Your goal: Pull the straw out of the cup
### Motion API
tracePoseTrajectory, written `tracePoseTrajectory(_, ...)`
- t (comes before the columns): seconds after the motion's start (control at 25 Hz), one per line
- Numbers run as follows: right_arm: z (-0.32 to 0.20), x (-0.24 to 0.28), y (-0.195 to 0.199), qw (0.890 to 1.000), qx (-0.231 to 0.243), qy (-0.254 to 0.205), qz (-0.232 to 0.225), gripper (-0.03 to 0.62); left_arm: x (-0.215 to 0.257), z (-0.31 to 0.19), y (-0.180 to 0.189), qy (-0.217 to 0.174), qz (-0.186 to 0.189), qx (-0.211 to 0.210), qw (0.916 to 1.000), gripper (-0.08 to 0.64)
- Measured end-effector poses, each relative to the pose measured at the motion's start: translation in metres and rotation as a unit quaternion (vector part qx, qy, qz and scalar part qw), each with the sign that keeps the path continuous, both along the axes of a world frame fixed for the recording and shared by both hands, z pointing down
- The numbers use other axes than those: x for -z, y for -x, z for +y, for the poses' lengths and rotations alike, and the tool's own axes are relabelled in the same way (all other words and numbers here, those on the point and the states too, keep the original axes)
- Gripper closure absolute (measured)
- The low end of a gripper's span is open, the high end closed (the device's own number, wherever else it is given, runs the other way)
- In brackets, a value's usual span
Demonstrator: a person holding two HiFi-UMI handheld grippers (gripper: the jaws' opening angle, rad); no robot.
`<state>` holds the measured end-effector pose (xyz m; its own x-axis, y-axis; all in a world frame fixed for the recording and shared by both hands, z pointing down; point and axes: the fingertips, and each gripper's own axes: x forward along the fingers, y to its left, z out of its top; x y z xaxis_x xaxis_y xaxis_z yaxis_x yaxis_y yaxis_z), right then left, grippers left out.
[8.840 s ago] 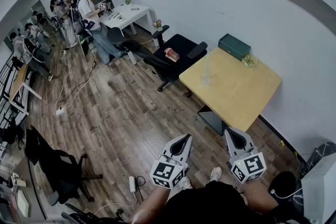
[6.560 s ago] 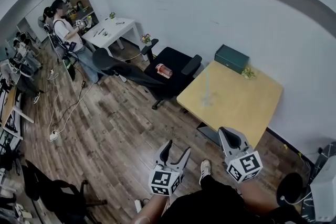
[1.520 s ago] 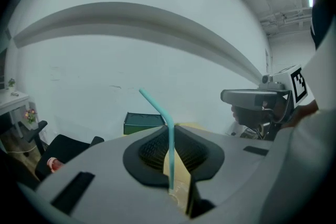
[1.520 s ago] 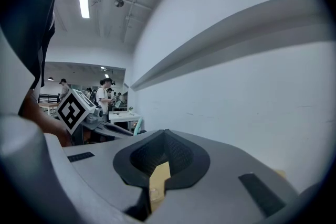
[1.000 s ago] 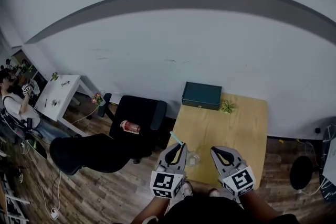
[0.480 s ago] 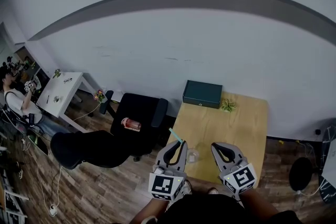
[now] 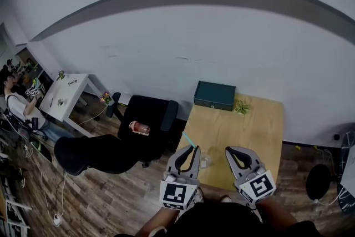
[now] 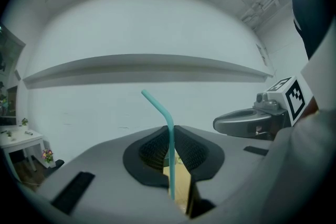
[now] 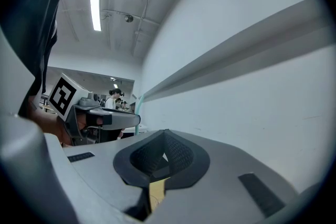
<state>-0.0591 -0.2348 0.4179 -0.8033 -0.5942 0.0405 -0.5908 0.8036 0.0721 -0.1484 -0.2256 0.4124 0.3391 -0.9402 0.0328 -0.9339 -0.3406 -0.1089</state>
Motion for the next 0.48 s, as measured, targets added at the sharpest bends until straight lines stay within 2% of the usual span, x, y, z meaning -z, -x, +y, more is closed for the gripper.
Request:
tracePoseTrajectory(0.12, -0.003, 0.004, 0.001, 1.000, -0.004, -0.007, -0.001, 0.574, -0.003, 0.000, 0.003, 0.003, 0.003, 0.004, 1.0000, 0.511)
tracePoseTrajectory(0.32, -0.006, 0.013, -0.001, 1.000, -0.007, 0.008, -0.025, 0.574, -0.003, 0.002, 0.004, 0.005, 0.009, 0.003, 0.9999, 0.511)
tracePoseTrajectory(0.48, -0.005, 0.020, -0.001, 1.000, -0.007, -0.002, -0.025, 0.574, 0.006, 0.003, 0.006, 0.004, 0.028, 0.008, 0.9996, 0.511)
